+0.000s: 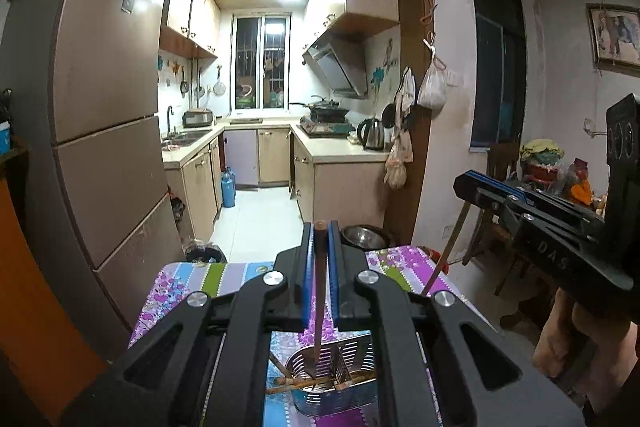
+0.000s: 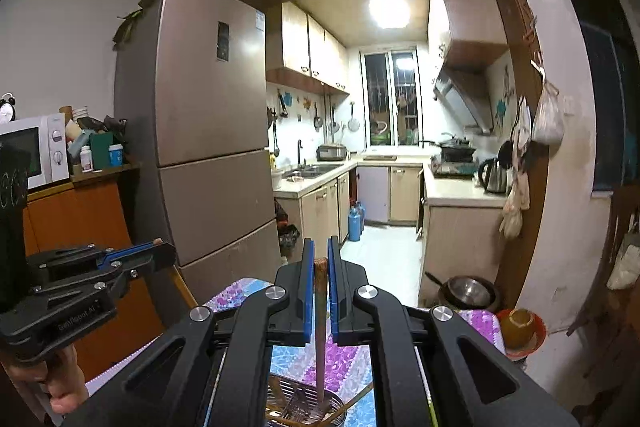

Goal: Organize utensils
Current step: 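Lower the chopsticks into the holder and open both tools, then move both tools back to the remaining chopsticks on the table, then grasp a chopstick with the left tool while the right tool grasps another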

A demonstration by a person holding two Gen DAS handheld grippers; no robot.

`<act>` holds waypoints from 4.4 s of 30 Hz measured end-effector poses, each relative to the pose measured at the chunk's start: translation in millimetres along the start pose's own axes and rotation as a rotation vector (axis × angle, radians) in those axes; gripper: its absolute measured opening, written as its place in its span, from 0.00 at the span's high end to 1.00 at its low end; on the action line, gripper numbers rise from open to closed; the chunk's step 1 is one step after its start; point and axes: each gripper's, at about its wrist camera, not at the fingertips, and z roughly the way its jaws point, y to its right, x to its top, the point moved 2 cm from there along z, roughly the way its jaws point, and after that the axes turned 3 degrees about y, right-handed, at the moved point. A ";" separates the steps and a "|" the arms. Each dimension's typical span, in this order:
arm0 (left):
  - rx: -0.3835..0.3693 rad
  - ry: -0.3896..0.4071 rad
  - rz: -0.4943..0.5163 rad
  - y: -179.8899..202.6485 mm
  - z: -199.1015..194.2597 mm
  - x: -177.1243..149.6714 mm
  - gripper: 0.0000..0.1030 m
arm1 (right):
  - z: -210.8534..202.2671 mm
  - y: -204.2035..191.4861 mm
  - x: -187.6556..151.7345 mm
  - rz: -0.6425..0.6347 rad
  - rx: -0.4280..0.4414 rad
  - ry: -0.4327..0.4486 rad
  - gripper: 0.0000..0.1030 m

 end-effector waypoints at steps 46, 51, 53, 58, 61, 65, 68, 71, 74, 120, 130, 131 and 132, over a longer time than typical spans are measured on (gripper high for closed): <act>0.021 -0.048 0.050 -23.8 -103.6 -160.4 0.56 | -161.0 -10.9 -162.5 0.089 0.027 -0.013 0.81; 0.088 -0.116 0.038 -52.7 -131.1 -215.8 0.56 | -198.4 -52.2 -285.2 0.133 0.010 -0.188 0.81; 0.103 -0.138 0.028 -62.7 -139.6 -233.3 0.56 | -203.0 -65.1 -317.8 0.157 -0.002 -0.232 0.79; 0.143 -0.203 -0.028 -93.1 -153.8 -274.6 0.51 | -203.5 -86.4 -349.8 0.153 -0.025 -0.260 0.68; 0.164 -0.219 -0.051 -105.8 -163.9 -292.9 0.51 | -205.0 -107.4 -346.9 0.133 0.016 -0.241 0.68; 0.179 -0.218 -0.090 -117.0 -171.3 -304.5 0.51 | -195.1 -141.5 -348.6 0.133 0.087 -0.245 0.68; 0.187 -0.202 -0.090 -121.7 -176.1 -309.6 0.51 | -182.5 -169.1 -360.6 0.119 0.108 -0.276 0.68; 0.179 -0.186 -0.083 -125.2 -181.8 -313.9 0.51 | -174.3 -185.9 -369.7 0.091 0.084 -0.296 0.70; 0.168 -0.179 -0.085 -127.0 -185.6 -317.7 0.51 | -168.8 -193.0 -372.7 0.060 0.044 -0.304 0.74; 0.082 -0.099 0.028 -81.4 -194.7 -380.5 0.76 | -154.9 -198.0 -386.5 0.002 -0.164 -0.245 0.88; 0.107 -0.083 -0.010 -83.9 -197.3 -382.2 0.92 | -156.8 -196.7 -389.4 0.022 -0.164 -0.222 0.91; 0.110 -0.083 -0.011 -84.2 -197.1 -381.7 0.93 | -157.4 -195.7 -389.8 0.029 -0.164 -0.219 0.92; 0.115 -0.083 -0.011 -84.0 -197.0 -381.5 0.95 | -158.2 -194.9 -389.5 0.034 -0.163 -0.217 0.93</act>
